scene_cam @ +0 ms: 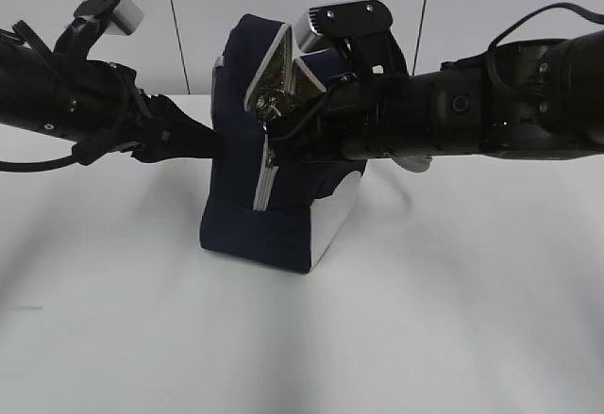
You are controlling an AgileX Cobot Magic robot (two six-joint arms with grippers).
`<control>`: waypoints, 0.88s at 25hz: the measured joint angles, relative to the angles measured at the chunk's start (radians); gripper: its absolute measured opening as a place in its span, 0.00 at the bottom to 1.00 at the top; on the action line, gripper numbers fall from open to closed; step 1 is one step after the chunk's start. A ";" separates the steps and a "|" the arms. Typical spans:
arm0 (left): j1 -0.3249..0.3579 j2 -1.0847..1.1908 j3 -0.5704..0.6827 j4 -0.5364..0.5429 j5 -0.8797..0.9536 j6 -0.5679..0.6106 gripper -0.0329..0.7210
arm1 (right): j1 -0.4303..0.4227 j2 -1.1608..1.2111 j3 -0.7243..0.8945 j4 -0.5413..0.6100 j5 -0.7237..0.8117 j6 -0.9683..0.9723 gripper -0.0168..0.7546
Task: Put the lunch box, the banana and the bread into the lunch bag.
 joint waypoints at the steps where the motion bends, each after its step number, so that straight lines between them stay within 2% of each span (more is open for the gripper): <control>1: 0.000 0.006 0.000 -0.014 0.000 0.016 0.48 | 0.000 -0.001 0.000 0.000 0.000 0.002 0.03; 9: 0.000 0.051 0.000 -0.122 -0.004 0.118 0.48 | 0.000 -0.001 0.000 -0.001 -0.019 0.017 0.03; 14: -0.021 0.053 0.000 -0.136 -0.045 0.133 0.44 | 0.000 0.001 -0.001 -0.002 -0.025 0.022 0.03; 16: -0.036 0.053 0.000 -0.138 -0.054 0.135 0.37 | 0.000 0.001 -0.001 -0.004 -0.025 0.024 0.03; 20: -0.047 0.053 0.000 -0.138 -0.060 0.136 0.12 | 0.000 0.001 -0.001 -0.004 -0.026 0.036 0.03; 22: -0.047 0.053 0.000 -0.134 -0.062 0.136 0.05 | 0.000 0.001 -0.001 -0.004 -0.035 0.044 0.03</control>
